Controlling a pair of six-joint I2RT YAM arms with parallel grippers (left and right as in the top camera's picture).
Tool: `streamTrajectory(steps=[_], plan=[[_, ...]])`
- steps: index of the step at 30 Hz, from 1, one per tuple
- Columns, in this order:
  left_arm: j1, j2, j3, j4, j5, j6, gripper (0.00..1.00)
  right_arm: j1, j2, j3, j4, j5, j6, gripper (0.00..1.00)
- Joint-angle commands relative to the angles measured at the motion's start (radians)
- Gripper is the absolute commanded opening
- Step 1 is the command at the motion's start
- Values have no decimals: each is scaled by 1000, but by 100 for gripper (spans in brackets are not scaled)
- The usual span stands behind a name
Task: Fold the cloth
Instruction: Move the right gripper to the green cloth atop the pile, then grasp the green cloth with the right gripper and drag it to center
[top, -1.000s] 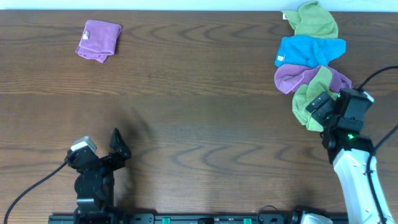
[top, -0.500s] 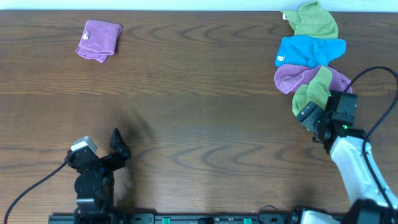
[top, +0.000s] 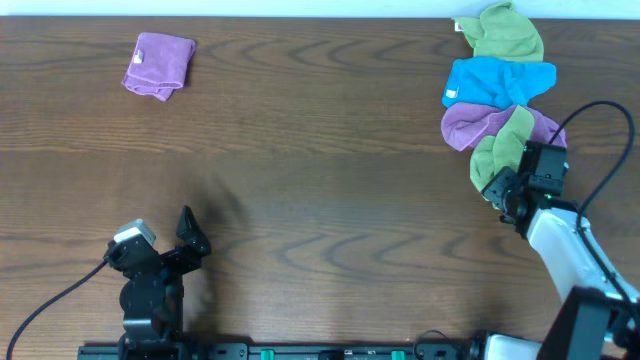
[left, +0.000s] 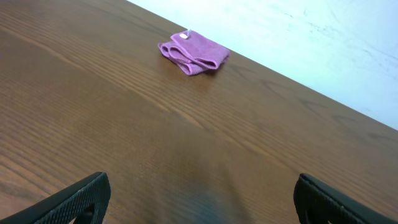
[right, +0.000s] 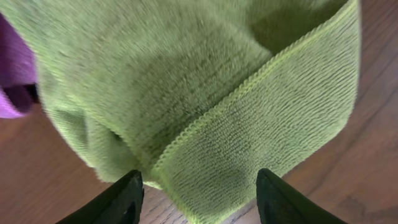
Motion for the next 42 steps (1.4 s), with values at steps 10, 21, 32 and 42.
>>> streamTrajectory(steps=[10, 21, 32, 42], plan=[[-4, -5, -24, -4, 0, 0, 95, -7, 16, 34, 10, 15, 1, 1], [-4, -5, -24, -4, 0, 0, 95, 4, -153, 284, -272, 10, -68, 1], [-4, -5, -24, -4, 0, 0, 95, 285, -200, 517, -289, -308, -182, 1], [-4, -5, -24, -4, 0, 0, 95, 739, -46, 517, -86, -349, -183, 1]])
